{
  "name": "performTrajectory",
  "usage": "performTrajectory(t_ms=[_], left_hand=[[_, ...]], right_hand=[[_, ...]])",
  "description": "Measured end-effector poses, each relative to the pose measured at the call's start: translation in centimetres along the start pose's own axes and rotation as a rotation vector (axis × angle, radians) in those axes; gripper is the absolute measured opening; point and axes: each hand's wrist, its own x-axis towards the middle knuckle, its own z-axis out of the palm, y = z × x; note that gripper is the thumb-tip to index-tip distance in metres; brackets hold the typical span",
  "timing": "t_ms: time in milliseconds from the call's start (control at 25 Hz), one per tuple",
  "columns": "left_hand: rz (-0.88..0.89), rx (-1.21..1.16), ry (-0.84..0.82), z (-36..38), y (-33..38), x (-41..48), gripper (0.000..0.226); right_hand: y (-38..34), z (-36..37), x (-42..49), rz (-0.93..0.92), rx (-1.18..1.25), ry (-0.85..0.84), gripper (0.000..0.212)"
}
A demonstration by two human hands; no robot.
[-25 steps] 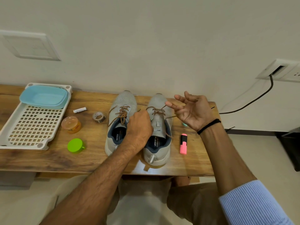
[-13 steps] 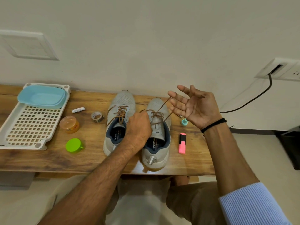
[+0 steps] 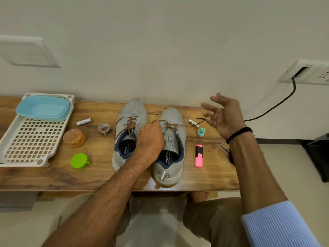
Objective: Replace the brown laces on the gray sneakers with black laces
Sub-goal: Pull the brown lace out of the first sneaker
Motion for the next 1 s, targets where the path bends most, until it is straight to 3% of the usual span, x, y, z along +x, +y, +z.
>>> performTrajectory(t_ms=[80, 120, 200, 280, 320, 400, 480, 560, 640, 760, 1000], left_hand=[[-0.003, -0.006, -0.008, 0.0, 0.2, 0.0, 0.022], [-0.006, -0.009, -0.009, -0.1, 0.3, 0.0, 0.023], [-0.007, -0.009, -0.011, -0.2, 0.3, -0.1, 0.025], [-0.009, -0.008, -0.015, -0.2, 0.2, -0.1, 0.026], [-0.009, -0.011, -0.015, -0.2, 0.2, -0.1, 0.026], [-0.007, -0.02, -0.014, -0.2, 0.1, -0.1, 0.025], [-0.009, -0.021, -0.01, -0.2, 0.1, -0.1, 0.024], [-0.014, -0.021, -0.004, -0.1, 0.1, -0.1, 0.025], [-0.017, -0.018, 0.005, -0.1, 0.1, -0.1, 0.023], [-0.014, -0.013, -0.002, -0.1, 0.2, -0.1, 0.022], [-0.021, -0.02, -0.018, -0.3, 0.2, -0.1, 0.023]], right_hand=[[1.8, -0.2, 0.8, -0.193, -0.819, 0.227, 0.056], [2.7, 0.1, 1.1, -0.259, -1.092, 0.235, 0.066], [3.7, 0.9, 1.5, -0.376, -1.287, 0.178, 0.081], [3.5, 1.9, 1.3, -0.517, -1.139, 0.019, 0.081], [3.1, 2.3, 1.0, -0.524, -0.861, -0.087, 0.073], [1.8, 2.9, -0.3, -0.304, -0.159, -0.298, 0.043], [0.6, 2.8, -1.6, -0.07, 0.135, -0.51, 0.04], [0.2, 2.5, -2.4, 0.031, 0.06, -0.701, 0.044], [1.0, 2.2, -2.3, 0.07, -0.165, -0.885, 0.051], [1.6, 1.6, -1.8, 0.176, -0.37, -1.014, 0.072], [-0.5, -0.1, -3.2, 0.239, -0.206, -1.381, 0.103]])
